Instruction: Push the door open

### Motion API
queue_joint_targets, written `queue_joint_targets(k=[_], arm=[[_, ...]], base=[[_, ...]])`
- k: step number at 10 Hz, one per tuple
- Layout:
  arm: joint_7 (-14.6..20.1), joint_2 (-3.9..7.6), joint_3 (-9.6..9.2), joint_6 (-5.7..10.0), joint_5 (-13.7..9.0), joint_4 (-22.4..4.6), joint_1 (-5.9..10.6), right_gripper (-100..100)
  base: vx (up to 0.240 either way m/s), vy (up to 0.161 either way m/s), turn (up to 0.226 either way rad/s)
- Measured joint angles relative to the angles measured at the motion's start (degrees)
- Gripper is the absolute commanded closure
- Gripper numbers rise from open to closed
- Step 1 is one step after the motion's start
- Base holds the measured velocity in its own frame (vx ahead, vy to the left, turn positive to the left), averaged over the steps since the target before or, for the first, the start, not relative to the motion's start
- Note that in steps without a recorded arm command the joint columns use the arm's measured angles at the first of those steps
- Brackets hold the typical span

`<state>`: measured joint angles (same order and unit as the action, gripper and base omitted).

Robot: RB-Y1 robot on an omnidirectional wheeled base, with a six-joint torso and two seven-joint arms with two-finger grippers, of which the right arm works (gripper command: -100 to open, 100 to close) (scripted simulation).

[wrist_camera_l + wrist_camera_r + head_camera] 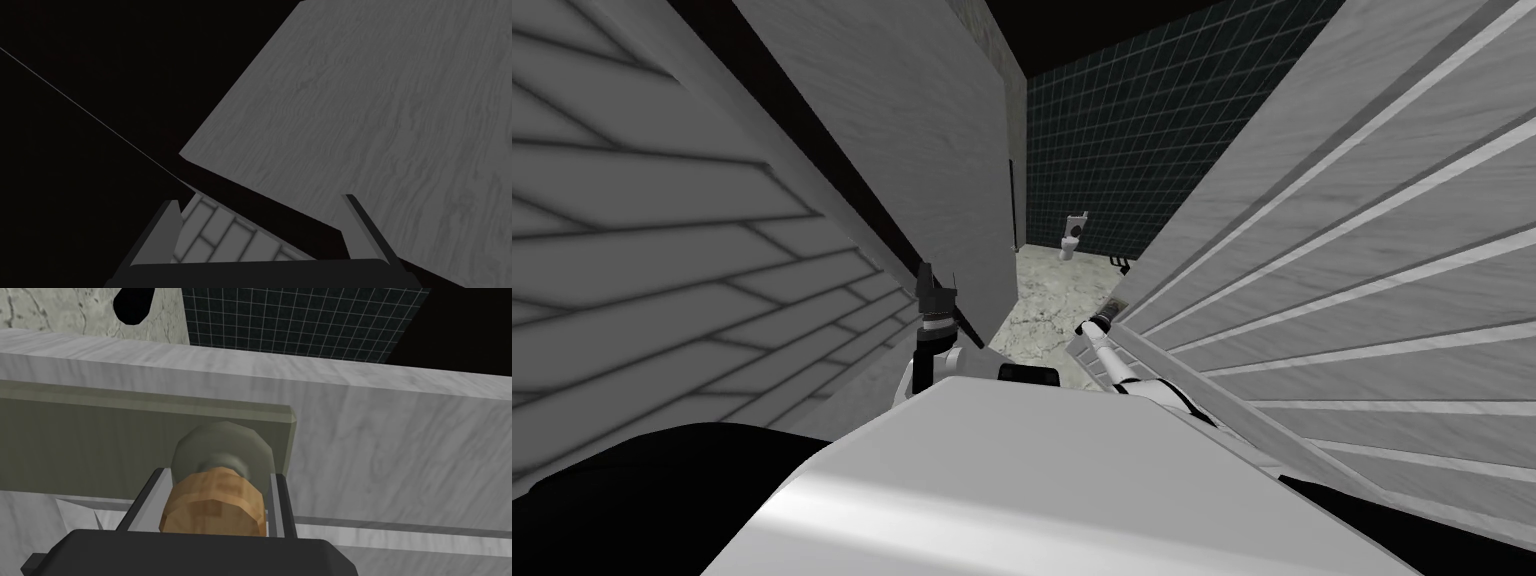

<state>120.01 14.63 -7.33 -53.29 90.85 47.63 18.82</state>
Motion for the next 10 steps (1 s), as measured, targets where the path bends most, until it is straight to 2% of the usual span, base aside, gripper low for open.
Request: queue_joint_targets(k=[3,4,5,6,7,9,10], arm=[[0.58,0.55,1.35,-1.07,-0.77,-2.27,1.15,100],[0.29,0.74,1.93,-1.49,-1.16,-1.87,0.84,100],[1.65,1.08,2.03,-2.06,-0.89,-4.13,1.67,100],[1.04,1.39,2.61,-2.24,-1.37,-2.13,0.62,100],[0.56,1.33,3.2,-2.7,-1.82,-2.46,0.81,100],[1.95,1.93,3.87,-3.41,-2.02,-4.3,1.03,100],[1.58,2.21,4.34,-3.65,-2.36,-4.0,1.08,100]], base=[[0.215,-0.075,-0.047],[0.216,-0.092,-0.063],[0.134,-0.057,-0.016],[0.179,-0.075,-0.053],[0.202,-0.078,-0.045],[0.162,-0.062,-0.047],[0.164,-0.07,-0.036]])
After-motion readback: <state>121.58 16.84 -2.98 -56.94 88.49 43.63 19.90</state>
